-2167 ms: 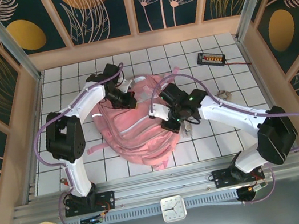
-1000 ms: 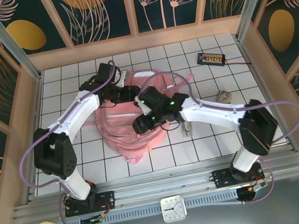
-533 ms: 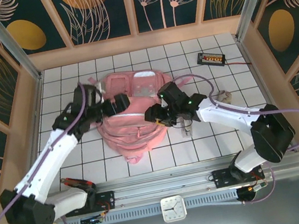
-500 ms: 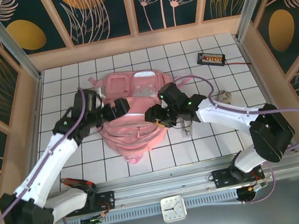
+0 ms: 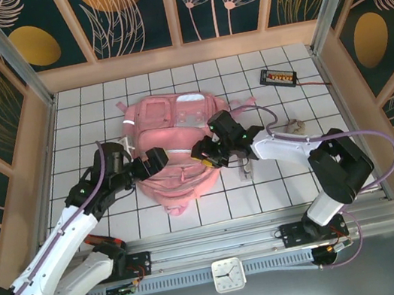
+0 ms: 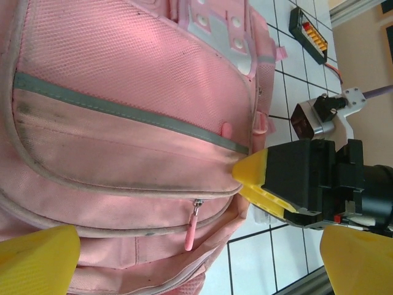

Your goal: Pack books, pencil case, and school supplies into a backpack

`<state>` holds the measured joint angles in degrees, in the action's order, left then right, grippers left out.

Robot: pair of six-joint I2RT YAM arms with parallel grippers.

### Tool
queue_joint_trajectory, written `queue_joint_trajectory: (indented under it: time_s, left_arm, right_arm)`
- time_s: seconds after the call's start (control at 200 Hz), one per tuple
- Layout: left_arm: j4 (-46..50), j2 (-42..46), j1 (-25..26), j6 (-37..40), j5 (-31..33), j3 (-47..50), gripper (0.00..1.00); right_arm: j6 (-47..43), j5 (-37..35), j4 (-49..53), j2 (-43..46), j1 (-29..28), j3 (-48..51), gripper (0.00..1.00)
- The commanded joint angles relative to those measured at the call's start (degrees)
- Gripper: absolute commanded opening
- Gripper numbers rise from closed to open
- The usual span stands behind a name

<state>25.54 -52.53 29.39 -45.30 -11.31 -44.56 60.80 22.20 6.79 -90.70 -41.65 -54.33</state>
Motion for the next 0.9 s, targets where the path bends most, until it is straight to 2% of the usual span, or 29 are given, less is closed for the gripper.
queue_joint_trajectory:
  time_s: [0.0,0.46,0.64,0.756,0.846,0.896]
  left_arm:
    - [-1.55,-0.36,0.41,0.18,-0.55,1.0,0.99]
    - [1.94,-3.87,0.41,3.93,-1.0,-0.6,0.99]
    - [3.52,-4.38,0.39,6.01,-0.41,-0.91,0.99]
    - [3.4,-4.35,0.49,6.92,-0.73,-0.39,0.99]
    - [2.91,-4.07,0.73,7.71,-0.93,0.1,0.99]
    - [2.85,-3.98,1.14,8.47,-0.8,0.21,0.99]
  right_arm:
    - [1.65,-1.99,-1.92,1.71,0.08,-2.14,0.43]
    - [5.34,-5.01,-3.79,3.57,-0.1,-5.14,0.42]
    - [7.7,-7.27,-5.76,4.57,-0.42,-4.98,0.32]
    - [9.79,-9.69,-7.35,5.24,-0.48,-3.66,0.19]
    - [12.1,-11.65,-10.21,5.8,-0.71,-2.3,0.16]
    - [12.99,-12.68,-10.59,5.6,-0.87,-2.37,0.09]
